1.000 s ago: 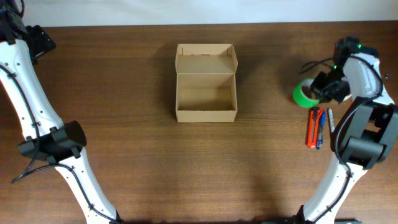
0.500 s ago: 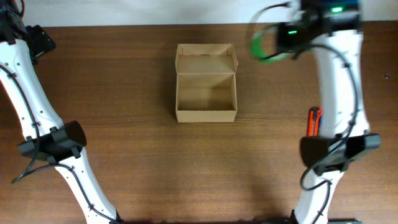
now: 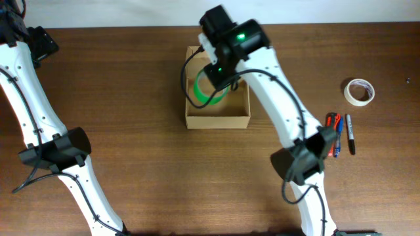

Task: Pack container
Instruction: 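Carry the green tape into the box and release it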

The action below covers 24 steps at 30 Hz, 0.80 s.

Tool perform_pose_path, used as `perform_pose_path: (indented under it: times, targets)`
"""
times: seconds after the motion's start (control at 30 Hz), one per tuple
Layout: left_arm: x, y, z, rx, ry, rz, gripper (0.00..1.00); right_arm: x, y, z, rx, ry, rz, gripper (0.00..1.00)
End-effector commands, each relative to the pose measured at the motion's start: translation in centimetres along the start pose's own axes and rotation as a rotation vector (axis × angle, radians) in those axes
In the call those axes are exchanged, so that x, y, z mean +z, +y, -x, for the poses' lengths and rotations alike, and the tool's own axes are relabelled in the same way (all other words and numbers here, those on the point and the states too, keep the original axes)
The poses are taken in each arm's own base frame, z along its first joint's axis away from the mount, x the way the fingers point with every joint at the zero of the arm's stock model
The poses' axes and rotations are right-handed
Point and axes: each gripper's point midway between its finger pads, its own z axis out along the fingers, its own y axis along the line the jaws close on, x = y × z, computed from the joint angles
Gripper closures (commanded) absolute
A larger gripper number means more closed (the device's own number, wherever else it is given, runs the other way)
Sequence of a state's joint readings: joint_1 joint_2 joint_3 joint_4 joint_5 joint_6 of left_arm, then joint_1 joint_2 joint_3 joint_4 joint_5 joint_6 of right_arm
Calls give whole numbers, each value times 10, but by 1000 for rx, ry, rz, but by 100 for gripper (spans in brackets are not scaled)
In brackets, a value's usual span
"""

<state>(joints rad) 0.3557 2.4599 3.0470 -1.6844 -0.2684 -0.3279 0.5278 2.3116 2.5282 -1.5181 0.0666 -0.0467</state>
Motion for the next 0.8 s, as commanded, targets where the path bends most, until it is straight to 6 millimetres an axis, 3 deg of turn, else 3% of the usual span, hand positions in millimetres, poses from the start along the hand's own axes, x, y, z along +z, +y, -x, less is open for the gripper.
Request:
perform_pose_path:
  times: [0.0, 0.43, 0.77]
  targets:
    - [-12, 6, 3, 0, -18, -6, 0, 31, 11, -5, -28, 70, 3, 96]
    - [-12, 6, 3, 0, -18, -6, 0, 99, 24, -5, -5, 139, 45, 96]
    - [-12, 6, 3, 0, -18, -6, 0, 134, 24, -1, 10, 144, 36, 96]
